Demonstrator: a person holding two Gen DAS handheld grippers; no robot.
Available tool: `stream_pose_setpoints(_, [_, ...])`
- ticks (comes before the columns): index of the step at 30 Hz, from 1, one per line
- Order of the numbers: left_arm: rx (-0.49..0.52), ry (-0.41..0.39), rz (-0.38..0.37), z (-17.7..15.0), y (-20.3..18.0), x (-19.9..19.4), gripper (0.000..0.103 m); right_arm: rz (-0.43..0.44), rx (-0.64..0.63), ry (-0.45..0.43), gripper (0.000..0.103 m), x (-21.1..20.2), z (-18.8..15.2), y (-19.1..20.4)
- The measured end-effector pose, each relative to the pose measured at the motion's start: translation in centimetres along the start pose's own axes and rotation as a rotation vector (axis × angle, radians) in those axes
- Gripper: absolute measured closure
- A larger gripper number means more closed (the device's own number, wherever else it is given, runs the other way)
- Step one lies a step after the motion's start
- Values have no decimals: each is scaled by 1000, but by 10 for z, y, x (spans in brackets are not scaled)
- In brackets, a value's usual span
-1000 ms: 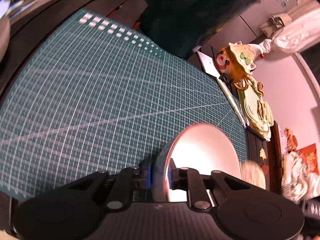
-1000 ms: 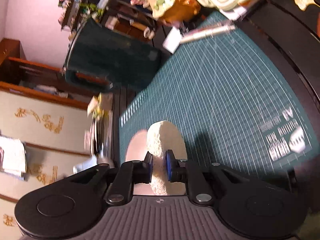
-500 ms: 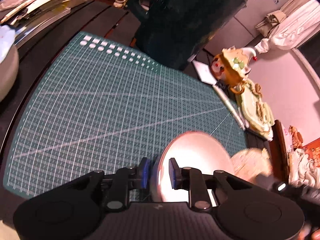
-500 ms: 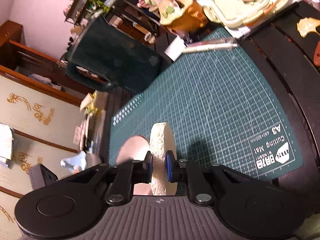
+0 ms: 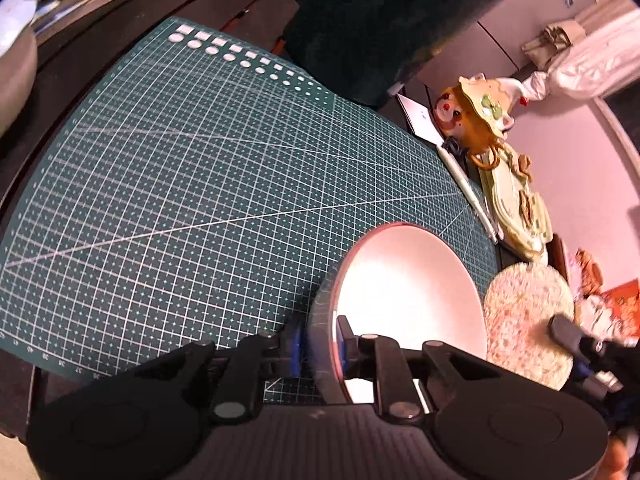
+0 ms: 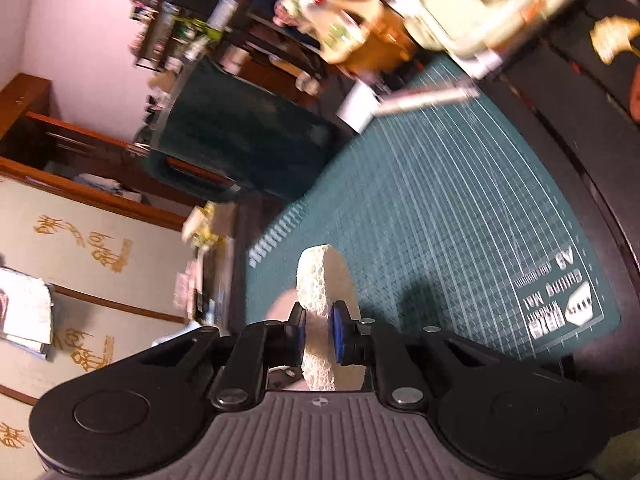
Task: Clean bowl
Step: 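Turn the bowl with the left gripper while the right gripper wipes its outer wall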
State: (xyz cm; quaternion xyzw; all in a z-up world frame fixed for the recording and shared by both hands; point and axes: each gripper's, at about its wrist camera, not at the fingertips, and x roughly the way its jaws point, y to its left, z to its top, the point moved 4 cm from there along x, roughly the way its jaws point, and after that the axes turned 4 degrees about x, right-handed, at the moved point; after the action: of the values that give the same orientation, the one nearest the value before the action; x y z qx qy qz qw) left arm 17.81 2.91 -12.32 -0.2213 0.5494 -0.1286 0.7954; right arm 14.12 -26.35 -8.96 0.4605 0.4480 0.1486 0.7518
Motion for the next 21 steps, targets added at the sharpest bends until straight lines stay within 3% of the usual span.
stream_pose_setpoints(4, [13, -6, 3, -1, -1, 0, 85, -51, 21, 60, 89, 17, -9, -12])
stream_pose_setpoints(13, [22, -7, 7, -2, -2, 0, 85, -8, 14, 16, 89, 3, -2, -3])
stream_pose_setpoints(17, [22, -8, 5, -2, -3, 0, 85, -55, 26, 77, 89, 19, -11, -14])
stream_pose_setpoints(21, [33, -8, 12, -2, -4, 0, 86, 0, 40, 14, 89, 2, 0, -6])
